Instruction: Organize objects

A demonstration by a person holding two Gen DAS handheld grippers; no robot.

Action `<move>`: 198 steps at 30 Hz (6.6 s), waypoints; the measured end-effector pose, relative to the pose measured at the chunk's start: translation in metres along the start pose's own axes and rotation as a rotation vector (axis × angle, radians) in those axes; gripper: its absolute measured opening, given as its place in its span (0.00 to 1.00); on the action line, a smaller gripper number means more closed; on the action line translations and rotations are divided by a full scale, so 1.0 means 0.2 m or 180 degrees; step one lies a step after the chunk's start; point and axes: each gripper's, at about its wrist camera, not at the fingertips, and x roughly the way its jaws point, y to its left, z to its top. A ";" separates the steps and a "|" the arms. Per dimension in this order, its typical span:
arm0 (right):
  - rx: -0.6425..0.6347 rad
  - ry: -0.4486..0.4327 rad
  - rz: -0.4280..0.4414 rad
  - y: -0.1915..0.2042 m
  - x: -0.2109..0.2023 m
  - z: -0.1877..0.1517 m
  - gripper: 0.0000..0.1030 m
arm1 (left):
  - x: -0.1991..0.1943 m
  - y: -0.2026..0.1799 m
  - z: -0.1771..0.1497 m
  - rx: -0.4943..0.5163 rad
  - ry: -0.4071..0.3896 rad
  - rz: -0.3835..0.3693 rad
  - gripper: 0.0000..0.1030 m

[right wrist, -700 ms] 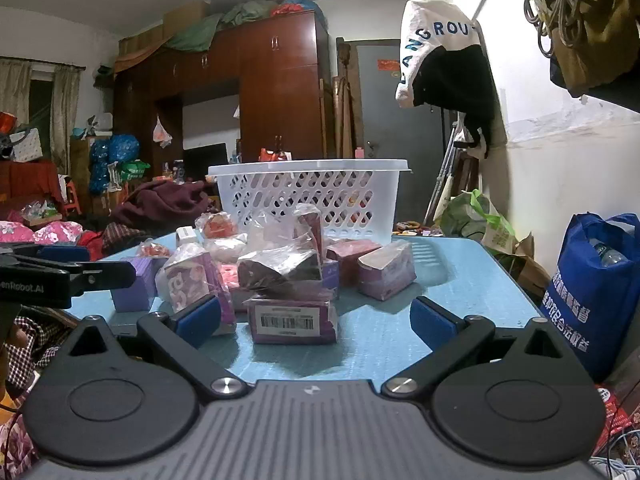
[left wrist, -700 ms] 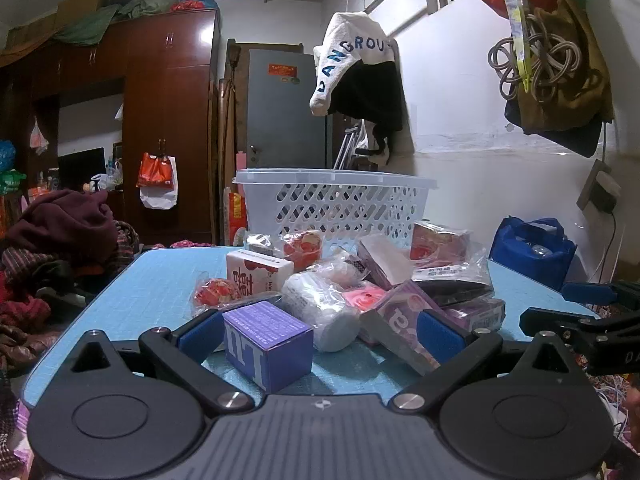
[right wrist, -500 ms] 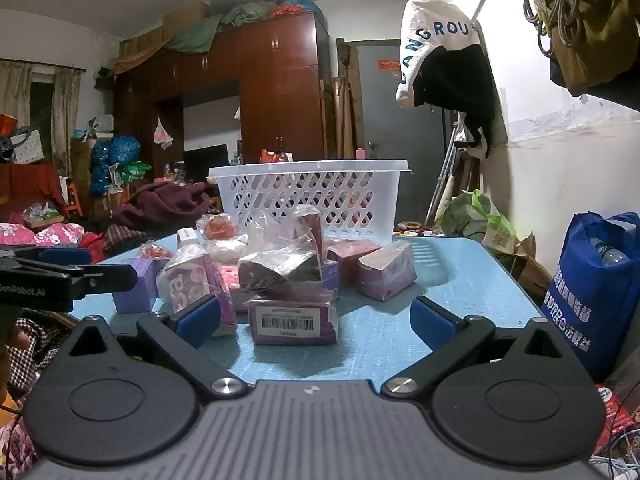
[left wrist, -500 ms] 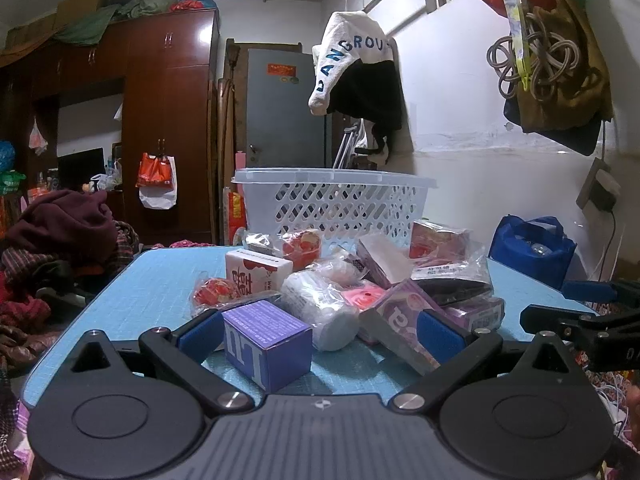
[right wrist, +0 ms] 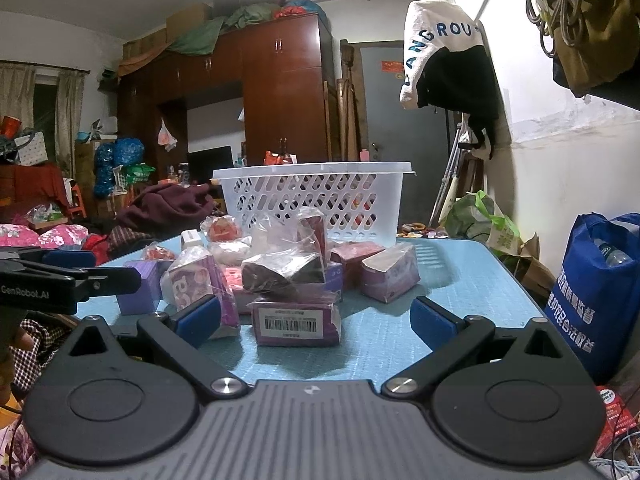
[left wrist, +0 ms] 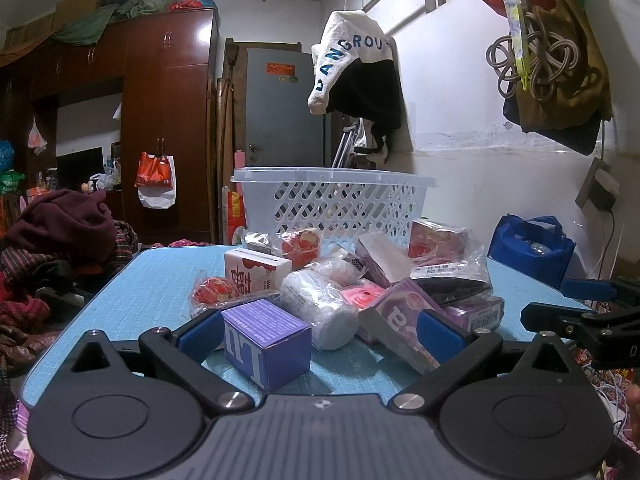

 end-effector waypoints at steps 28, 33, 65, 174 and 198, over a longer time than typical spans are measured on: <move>-0.0035 -0.0044 0.0037 0.00 0.00 0.00 1.00 | 0.01 0.00 0.00 0.0000 0.0026 -0.0028 1.00; -0.0017 -0.0038 0.0051 -0.01 0.00 0.00 1.00 | 0.01 0.00 -0.01 0.0000 0.0034 -0.0031 1.00; -0.0092 0.0350 0.0249 0.01 0.42 0.27 0.26 | 0.20 0.22 -0.10 0.0013 0.0146 0.0043 0.72; 0.0013 -0.0309 -0.0075 -0.17 -0.03 -0.16 0.63 | 0.11 0.03 -0.09 -0.0029 -0.0730 -0.0404 0.46; -0.0503 -0.0653 -0.0131 -0.10 0.48 0.55 0.63 | 0.52 0.18 0.64 -0.0167 -0.0580 -0.0441 0.46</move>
